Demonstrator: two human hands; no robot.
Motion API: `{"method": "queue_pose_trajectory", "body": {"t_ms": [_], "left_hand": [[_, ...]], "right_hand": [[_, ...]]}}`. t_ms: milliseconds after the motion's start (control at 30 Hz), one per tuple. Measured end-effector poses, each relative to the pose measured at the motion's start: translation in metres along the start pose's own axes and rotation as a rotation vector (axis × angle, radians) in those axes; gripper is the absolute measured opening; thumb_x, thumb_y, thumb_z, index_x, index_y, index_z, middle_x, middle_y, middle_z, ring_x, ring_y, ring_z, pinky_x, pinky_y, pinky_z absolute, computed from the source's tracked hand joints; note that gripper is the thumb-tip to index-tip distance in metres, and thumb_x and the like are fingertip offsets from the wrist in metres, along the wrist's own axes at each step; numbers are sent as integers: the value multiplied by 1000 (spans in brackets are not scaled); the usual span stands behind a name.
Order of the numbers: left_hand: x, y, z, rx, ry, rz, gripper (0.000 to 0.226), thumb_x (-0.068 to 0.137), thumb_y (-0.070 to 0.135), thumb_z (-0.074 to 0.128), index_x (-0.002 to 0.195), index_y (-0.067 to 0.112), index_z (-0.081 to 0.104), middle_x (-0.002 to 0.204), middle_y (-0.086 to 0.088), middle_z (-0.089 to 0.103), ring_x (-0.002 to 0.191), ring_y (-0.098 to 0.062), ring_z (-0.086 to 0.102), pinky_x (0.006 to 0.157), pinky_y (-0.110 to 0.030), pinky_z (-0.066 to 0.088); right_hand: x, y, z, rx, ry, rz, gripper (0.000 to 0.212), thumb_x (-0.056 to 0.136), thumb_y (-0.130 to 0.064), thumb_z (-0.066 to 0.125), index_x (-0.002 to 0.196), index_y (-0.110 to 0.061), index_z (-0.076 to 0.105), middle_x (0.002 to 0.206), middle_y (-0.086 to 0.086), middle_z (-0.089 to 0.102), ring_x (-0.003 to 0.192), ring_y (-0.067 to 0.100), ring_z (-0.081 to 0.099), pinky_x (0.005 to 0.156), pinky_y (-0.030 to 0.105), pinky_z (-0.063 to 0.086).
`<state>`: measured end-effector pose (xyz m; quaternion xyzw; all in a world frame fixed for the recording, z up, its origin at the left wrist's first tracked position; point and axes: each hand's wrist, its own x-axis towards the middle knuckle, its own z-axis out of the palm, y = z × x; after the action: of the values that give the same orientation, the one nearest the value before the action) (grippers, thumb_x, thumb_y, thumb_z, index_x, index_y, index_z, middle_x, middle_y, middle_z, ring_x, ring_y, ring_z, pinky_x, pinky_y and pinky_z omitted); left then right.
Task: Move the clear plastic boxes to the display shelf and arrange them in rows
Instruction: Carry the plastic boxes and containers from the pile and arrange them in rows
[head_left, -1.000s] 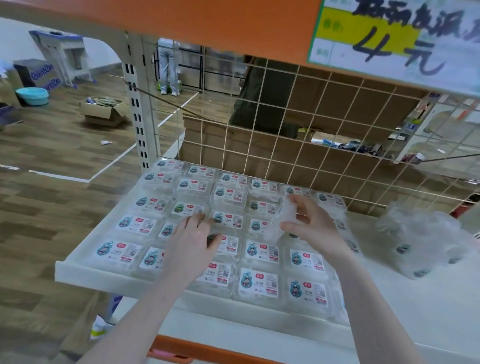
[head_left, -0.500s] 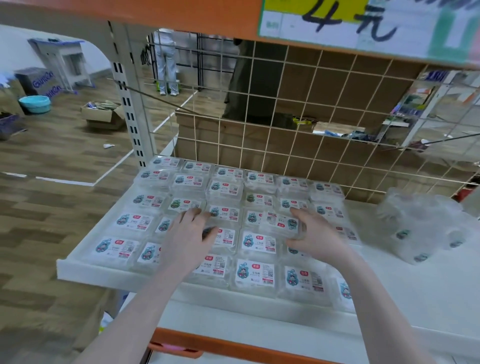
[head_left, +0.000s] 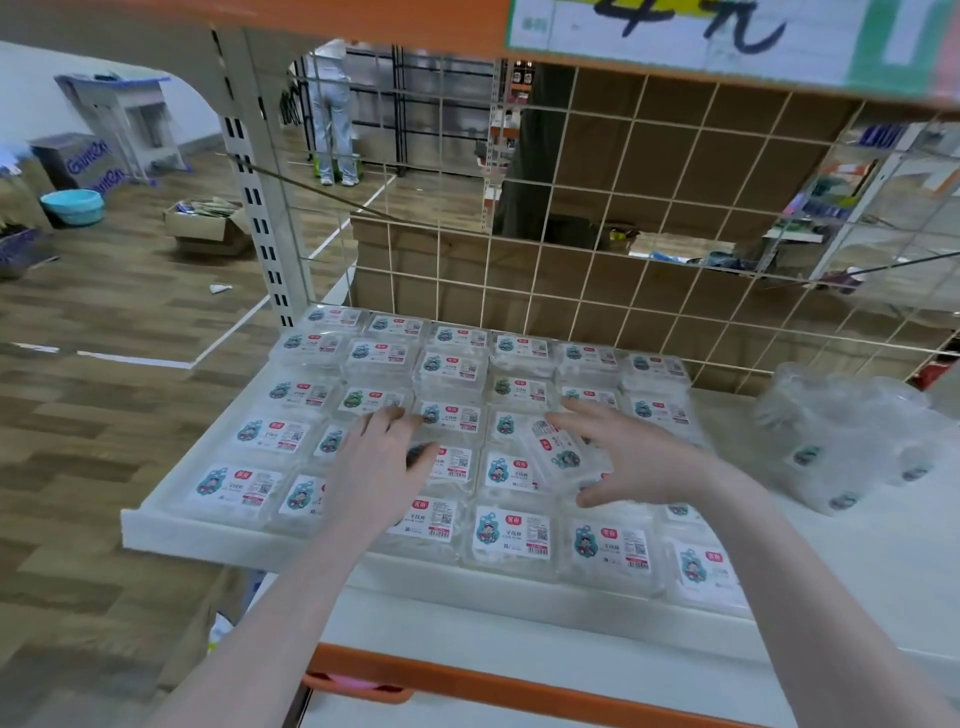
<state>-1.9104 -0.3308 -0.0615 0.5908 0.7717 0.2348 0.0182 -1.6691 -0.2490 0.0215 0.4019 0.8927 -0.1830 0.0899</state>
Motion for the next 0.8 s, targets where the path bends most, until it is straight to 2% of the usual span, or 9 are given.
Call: {"method": "queue_pose_trajectory", "body": {"t_ms": [67, 233, 367, 467, 533, 600, 667, 733, 800], "left_hand": [[0, 0, 0, 3, 3, 4, 38, 91, 39, 53, 122, 20, 61, 129, -4, 56, 119, -25, 48, 101, -36, 38], [0, -1, 1, 12, -2, 6, 40, 91, 41, 51, 123, 20, 61, 130, -4, 55, 120, -24, 48, 102, -36, 38], [-1, -1, 0, 4, 4, 9, 40, 91, 40, 51, 123, 19, 61, 129, -3, 55, 120, -24, 48, 100, -35, 39], [-1, -1, 0, 4, 0, 9, 40, 91, 40, 51, 124, 19, 60, 130, -3, 54, 120, -23, 47, 100, -35, 39], [-1, -1, 0, -1, 0, 10, 40, 91, 39, 52, 124, 18, 60, 130, -4, 55, 120, -24, 47, 100, -35, 38], [-1, 0, 0, -3, 1, 11, 40, 92, 38, 52, 125, 18, 60, 130, -4, 55, 121, -24, 47, 100, -35, 39], [-1, 0, 0, -2, 0, 10, 40, 92, 39, 51, 125, 18, 59, 130, -3, 54, 121, -23, 47, 99, -35, 39], [0, -1, 0, -2, -3, 12, 40, 92, 40, 50, 125, 19, 59, 131, -3, 54, 121, -22, 47, 99, -35, 40], [0, -2, 1, -6, -1, 12, 40, 92, 39, 51, 124, 18, 59, 130, -3, 54, 121, -23, 47, 99, -36, 40]], "right_hand": [[7, 5, -6, 15, -51, -39, 88, 80, -27, 71, 147, -40, 15, 156, -17, 2, 142, 7, 7, 111, 26, 16], [20, 7, -7, 57, -57, -56, 82, 78, -20, 71, 145, -35, 26, 154, -13, 18, 138, 8, 23, 102, 18, 21], [23, -1, 2, 55, 95, 62, 80, 77, -49, 69, 144, -30, 31, 149, -6, 29, 130, 15, 37, 103, 28, 32], [26, -12, 12, -120, 207, 244, 82, 75, -75, 43, 140, -25, 38, 140, 5, 41, 118, 25, 49, 90, 36, 45], [29, -15, 15, -261, 285, 292, 81, 77, -78, 24, 127, -20, 51, 122, 9, 52, 103, 26, 55, 74, 33, 45], [30, -12, 13, -299, 319, 261, 79, 79, -76, 21, 114, -15, 59, 109, 7, 56, 91, 24, 56, 66, 31, 43], [29, -6, 8, -203, 261, 181, 66, 87, -67, 35, 124, -16, 54, 124, 6, 50, 104, 23, 53, 79, 33, 46], [27, -1, 4, -95, 154, 78, 57, 92, -50, 47, 141, -23, 38, 145, 0, 34, 120, 22, 47, 93, 34, 41], [26, 3, 4, -40, 130, 25, 55, 93, -36, 53, 144, -30, 33, 151, -6, 27, 121, 18, 47, 94, 30, 38]]}}
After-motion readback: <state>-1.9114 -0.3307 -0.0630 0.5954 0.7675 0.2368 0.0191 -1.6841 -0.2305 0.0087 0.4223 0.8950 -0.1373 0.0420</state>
